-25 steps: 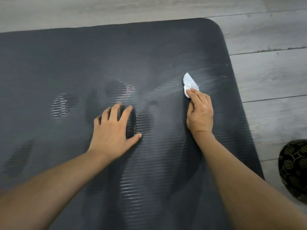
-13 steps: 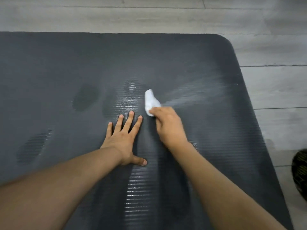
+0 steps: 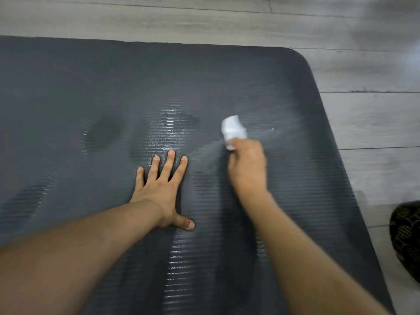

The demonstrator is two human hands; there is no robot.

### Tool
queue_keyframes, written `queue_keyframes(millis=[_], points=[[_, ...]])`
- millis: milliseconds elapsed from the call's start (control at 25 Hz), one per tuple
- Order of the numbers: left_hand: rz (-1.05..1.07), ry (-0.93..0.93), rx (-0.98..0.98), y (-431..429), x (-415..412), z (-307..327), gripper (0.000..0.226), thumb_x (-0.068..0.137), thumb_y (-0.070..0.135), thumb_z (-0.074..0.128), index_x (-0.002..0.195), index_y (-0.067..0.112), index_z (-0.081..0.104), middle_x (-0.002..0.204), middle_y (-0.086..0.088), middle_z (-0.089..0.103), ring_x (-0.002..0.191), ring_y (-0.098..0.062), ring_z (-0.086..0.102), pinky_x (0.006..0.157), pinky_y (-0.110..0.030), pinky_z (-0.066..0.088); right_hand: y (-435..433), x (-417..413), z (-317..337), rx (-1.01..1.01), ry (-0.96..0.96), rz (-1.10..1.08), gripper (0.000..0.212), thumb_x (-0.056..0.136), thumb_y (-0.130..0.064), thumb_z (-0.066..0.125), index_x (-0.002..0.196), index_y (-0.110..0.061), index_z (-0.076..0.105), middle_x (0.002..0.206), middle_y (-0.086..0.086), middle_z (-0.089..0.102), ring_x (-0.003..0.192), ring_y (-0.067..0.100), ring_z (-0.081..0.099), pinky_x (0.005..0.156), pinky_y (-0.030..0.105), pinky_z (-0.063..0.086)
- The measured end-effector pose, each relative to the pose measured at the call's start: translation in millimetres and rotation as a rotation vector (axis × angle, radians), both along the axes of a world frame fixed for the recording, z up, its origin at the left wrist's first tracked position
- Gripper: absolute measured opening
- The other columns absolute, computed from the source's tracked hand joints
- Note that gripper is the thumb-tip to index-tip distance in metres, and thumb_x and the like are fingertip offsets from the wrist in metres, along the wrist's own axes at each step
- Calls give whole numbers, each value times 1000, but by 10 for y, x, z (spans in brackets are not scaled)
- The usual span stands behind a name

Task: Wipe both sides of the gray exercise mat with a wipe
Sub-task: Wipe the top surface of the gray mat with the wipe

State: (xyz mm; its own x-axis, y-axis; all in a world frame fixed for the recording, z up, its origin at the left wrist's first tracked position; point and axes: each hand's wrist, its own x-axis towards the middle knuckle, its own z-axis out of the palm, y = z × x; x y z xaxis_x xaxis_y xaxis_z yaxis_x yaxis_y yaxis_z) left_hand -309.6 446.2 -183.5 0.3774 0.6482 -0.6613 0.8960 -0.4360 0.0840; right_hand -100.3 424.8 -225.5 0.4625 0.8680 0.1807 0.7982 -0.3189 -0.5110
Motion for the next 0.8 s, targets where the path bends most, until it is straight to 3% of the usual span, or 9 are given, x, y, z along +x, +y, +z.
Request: queue_keyframes(millis=[120,200,280,400,480,560,640,760,800], points=[[-1,45,-1,-7,44,43,157,54,84,76,149,33,-39,152,3,-51,150,-31,-33,124,-59,-6,-320,-736,-25,88,-58,466,31,85,-7,51,110,-8,69,106,6,68,89,23,54,84,30,47],[-3,63,3,-5,86,73,159,54,84,76,148,32,-40,154,2,-49,151,-32,-30,125,-59,-2,-347,-332,-20,98,-153,614,29,88,-7,54,113,-8,69,111,3,68,92,23,56,87,29,48],[4,80,-1,18,134,112,161,53,82,78,147,32,-43,155,1,-47,152,-34,-27,124,-60,2,-328,429,8,84,-275,451,27,85,-4,56,107,-10,70,108,5,70,90,29,59,85,31,46],[18,99,-10,14,174,124,164,51,80,81,145,33,-45,155,0,-49,152,-35,-26,124,-61,4,-430,1550,153,-125,-295,-144,36,81,5,47,104,-12,70,107,13,68,98,35,53,79,35,39],[27,107,-16,18,201,132,165,50,78,83,144,33,-45,154,0,-50,152,-36,-27,124,-62,4,-419,1653,142,-167,-227,-396,35,81,6,43,101,-9,68,102,17,65,97,36,50,73,35,37],[36,116,-19,23,234,152,167,49,76,85,144,33,-45,154,0,-49,152,-36,-25,124,-62,5,-275,1144,119,-55,-65,-405,28,81,2,49,98,-8,69,94,21,61,88,39,55,74,37,42],[39,132,-16,19,254,165,168,48,75,86,146,32,-43,155,0,-48,153,-37,-24,124,-62,7,-222,333,19,37,52,-91,26,84,-4,54,103,-11,70,95,18,61,85,37,58,76,38,47],[33,141,-19,10,246,170,165,48,76,85,152,31,-34,155,1,-48,153,-36,-24,124,-60,7,-392,-522,-34,51,-104,632,30,88,-11,51,113,-9,68,111,8,67,93,27,57,84,36,50],[34,134,-18,14,245,177,165,48,76,85,152,32,-34,155,1,-49,153,-35,-24,124,-60,6,-363,-402,-52,90,-138,726,31,90,-13,50,115,-10,68,114,6,67,95,24,57,87,32,49]])
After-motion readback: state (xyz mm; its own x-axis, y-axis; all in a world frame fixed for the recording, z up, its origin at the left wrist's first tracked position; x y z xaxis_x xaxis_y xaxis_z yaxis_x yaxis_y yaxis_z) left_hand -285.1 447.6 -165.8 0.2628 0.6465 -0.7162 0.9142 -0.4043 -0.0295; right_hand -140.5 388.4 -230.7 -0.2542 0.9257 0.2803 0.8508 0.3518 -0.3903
